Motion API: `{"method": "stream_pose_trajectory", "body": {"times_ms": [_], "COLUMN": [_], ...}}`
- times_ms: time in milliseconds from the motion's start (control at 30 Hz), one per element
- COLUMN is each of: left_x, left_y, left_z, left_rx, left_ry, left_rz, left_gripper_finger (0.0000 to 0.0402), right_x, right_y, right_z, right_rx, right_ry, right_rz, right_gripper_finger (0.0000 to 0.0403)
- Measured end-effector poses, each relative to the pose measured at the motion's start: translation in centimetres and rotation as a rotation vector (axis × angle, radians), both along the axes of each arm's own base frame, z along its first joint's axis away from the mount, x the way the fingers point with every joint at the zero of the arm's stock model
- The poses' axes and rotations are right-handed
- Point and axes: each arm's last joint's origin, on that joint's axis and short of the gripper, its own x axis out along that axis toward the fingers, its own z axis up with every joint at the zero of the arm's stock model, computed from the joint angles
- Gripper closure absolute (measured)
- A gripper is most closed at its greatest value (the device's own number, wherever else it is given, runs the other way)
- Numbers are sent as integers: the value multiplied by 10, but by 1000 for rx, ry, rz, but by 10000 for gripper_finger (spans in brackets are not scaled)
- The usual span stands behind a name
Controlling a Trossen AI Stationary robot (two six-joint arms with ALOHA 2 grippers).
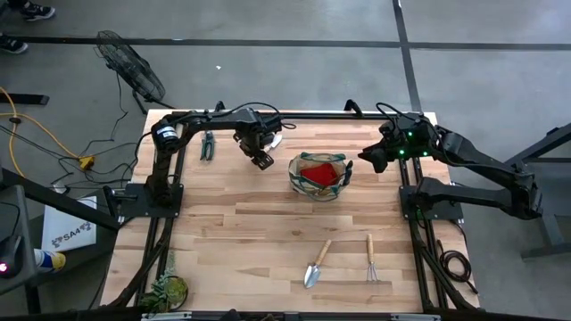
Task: Pick & Place Garden tools in Gardening bag
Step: Put the top trowel into the gardening bag
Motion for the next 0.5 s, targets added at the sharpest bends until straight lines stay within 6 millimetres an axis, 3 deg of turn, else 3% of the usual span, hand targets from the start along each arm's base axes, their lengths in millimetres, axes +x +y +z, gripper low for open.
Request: {"method": "stream_pose_trajectory", "body": {"times_ms": [333, 500], "left_x": [1, 1], "left_y": [0, 0], "left_z": [-6, -6], "left_rx": [-16, -18], "left_ry": [10, 12], "left_rz": [-1, -2], "left_gripper_finger": [229, 265], "right_x": [0, 0], "right_y": [0, 0], "right_z": [0, 0], "right_rx": [0, 0], "right_ry": [0, 0], "right_rz": [0, 0], "right_gripper_finger": [224, 224]}}
